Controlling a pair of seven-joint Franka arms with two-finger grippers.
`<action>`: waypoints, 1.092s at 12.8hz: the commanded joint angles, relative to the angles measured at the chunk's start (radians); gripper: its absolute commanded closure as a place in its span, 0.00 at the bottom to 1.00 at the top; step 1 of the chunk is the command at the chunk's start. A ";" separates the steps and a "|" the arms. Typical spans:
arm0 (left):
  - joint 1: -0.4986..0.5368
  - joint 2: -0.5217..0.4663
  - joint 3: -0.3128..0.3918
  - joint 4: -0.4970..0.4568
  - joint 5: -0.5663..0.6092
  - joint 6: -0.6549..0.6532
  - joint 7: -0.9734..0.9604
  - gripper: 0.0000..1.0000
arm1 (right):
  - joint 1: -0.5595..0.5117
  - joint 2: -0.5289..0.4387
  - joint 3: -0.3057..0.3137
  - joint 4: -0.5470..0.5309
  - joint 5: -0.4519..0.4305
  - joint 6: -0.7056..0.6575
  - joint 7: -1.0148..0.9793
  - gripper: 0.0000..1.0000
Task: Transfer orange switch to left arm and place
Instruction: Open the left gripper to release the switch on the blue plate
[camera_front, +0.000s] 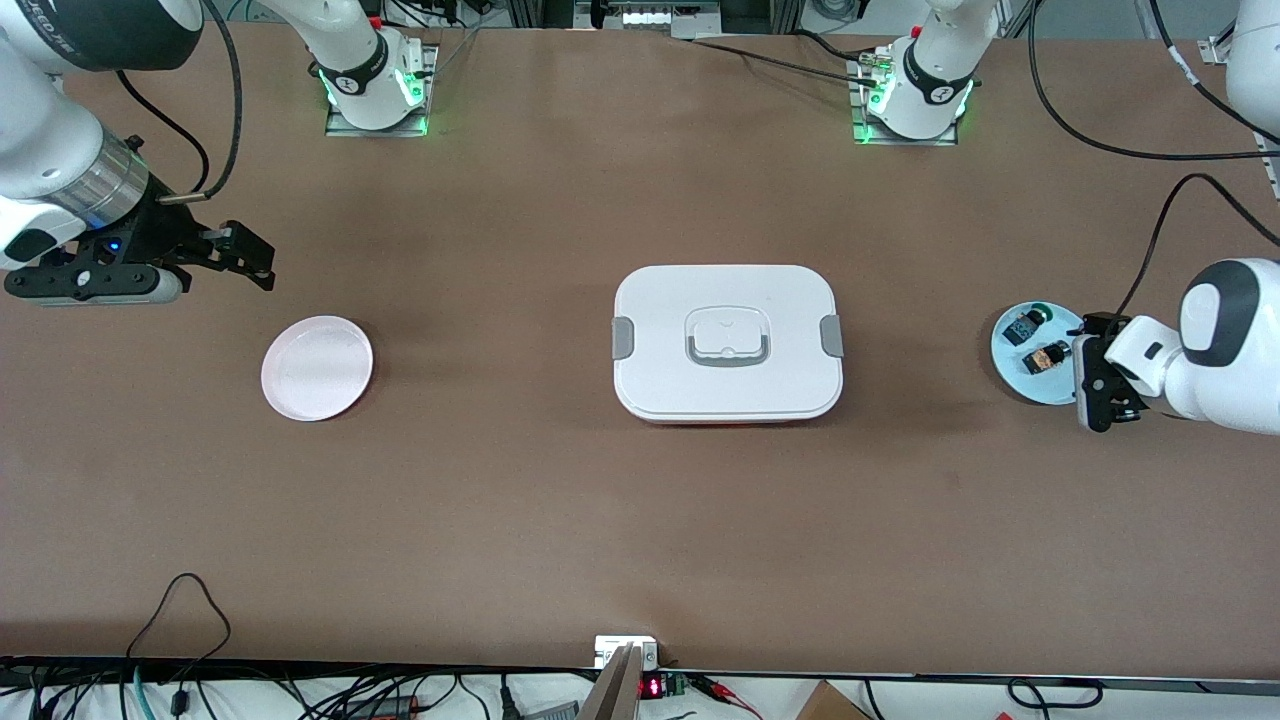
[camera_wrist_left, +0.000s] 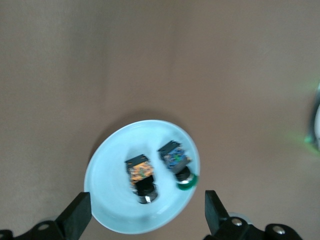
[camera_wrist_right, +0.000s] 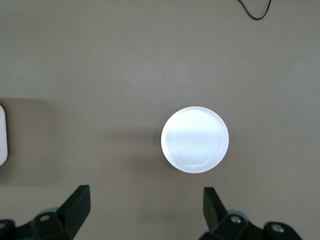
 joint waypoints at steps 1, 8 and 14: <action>-0.003 -0.029 -0.055 0.083 -0.010 -0.159 -0.156 0.00 | -0.006 0.008 0.003 0.018 -0.003 0.011 -0.003 0.00; -0.001 -0.154 -0.285 0.169 -0.012 -0.379 -0.723 0.00 | -0.001 0.007 0.003 0.018 -0.003 0.012 -0.003 0.00; -0.222 -0.428 0.035 0.051 -0.230 -0.222 -1.057 0.00 | -0.003 0.008 0.003 0.022 -0.011 0.052 -0.005 0.00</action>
